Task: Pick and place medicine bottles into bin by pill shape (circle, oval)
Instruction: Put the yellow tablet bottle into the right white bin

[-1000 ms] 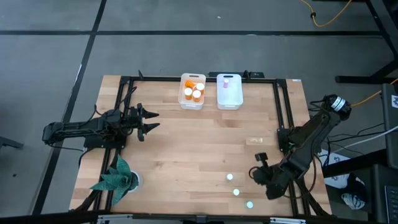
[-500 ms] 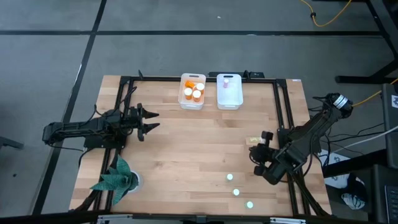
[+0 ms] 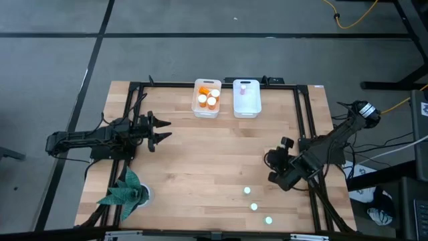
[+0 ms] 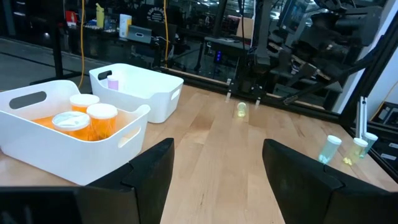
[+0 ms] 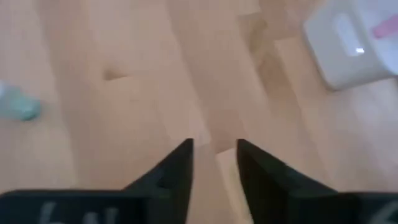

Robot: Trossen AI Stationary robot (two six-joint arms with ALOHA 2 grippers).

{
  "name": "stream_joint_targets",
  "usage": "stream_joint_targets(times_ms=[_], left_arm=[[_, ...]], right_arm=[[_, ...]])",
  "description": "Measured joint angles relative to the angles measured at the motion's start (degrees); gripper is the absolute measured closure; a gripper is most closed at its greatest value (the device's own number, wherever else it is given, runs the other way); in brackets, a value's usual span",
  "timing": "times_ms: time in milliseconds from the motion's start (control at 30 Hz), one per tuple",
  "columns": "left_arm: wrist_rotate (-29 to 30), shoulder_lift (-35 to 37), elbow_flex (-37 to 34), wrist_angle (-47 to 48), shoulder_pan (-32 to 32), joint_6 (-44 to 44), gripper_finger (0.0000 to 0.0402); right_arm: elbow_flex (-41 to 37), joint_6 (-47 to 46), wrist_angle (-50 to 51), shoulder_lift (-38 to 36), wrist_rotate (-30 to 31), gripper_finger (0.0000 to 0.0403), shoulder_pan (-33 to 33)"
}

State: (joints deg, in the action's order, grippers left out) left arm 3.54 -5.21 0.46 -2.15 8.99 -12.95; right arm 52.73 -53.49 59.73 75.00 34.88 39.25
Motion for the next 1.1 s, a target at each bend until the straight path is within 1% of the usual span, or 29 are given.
stream_joint_targets(times_ms=[133, 233, 300, 367, 400, 433, 567, 600, 667, 767, 867, 967, 1100], left_arm=[[0.0, -0.01, 0.0, 0.0, 0.0, 0.0, 0.0165], [0.02, 0.0, -0.02, 0.0, 0.0, 0.0, 0.0165], [0.02, 0.0, 0.0, 0.0, -0.01, 0.0, 0.0165], [0.01, 0.0, 0.0, 0.0, 0.0, 0.0, 0.0165], [0.01, -0.02, 0.01, 0.0, 0.0, 0.0, 0.0165], [0.01, 0.0, 0.0, 0.0, 0.0, 0.0, 0.0165], [0.02, 0.0, 0.01, 0.0, 0.0, 0.0, 0.0165], [0.0, -0.01, 0.0, 0.0, -0.02, 0.0, 0.0165], [0.02, 0.0, -0.02, 0.0, 0.0, 0.0, 0.0165], [0.02, 0.0, -0.02, 0.0, -0.01, -0.01, 0.0165], [-0.01, -0.02, 0.0, 0.0, -0.01, -0.01, 0.0165], [0.0, 0.0, 0.0, 0.0, -0.01, 0.0, 0.0165], [0.02, 0.0, -0.02, 0.0, -0.01, 0.0, 0.0165]], right_arm=[[0.0, 0.0, 3.41, 0.0, 4.52, 0.02, -2.64], [0.0, -0.12, 7.63, 0.0, 8.82, 0.0157, -4.55], [-0.02, -0.52, 9.51, 0.0, 10.3, 0.0138, -5.94], [-0.02, -2.6, 10.07, 0.01, 10.28, 0.0128, -7.67], [-0.02, -3.75, 10.32, 0.01, 9.32, 0.0126, -8.71], [-0.02, -4.43, 10.85, 0.0, 7.02, 0.0125, -10.06], [-0.04, -2.89, 15.56, 0.04, -7.92, 0.0124, -16.78], [-0.04, -1.04, 16.4, 0.04, -10.55, 0.0124, -18.48], [-0.08, 4.66, 16.98, 0.04, -13.59, 0.0124, -21.35], [-0.8, 16.06, 15.25, 0.04, -19.85, 0.0124, -24.82], [-2.86, 23.62, 12.87, 0.04, -26.18, 0.0124, -27.91], [-6.18, 26.9, 11.39, 0.04, -28.63, 0.0124, -30.3], [-11.35, 31.56, 6.42, 0.04, -28.96, 0.0124, -32.07]])
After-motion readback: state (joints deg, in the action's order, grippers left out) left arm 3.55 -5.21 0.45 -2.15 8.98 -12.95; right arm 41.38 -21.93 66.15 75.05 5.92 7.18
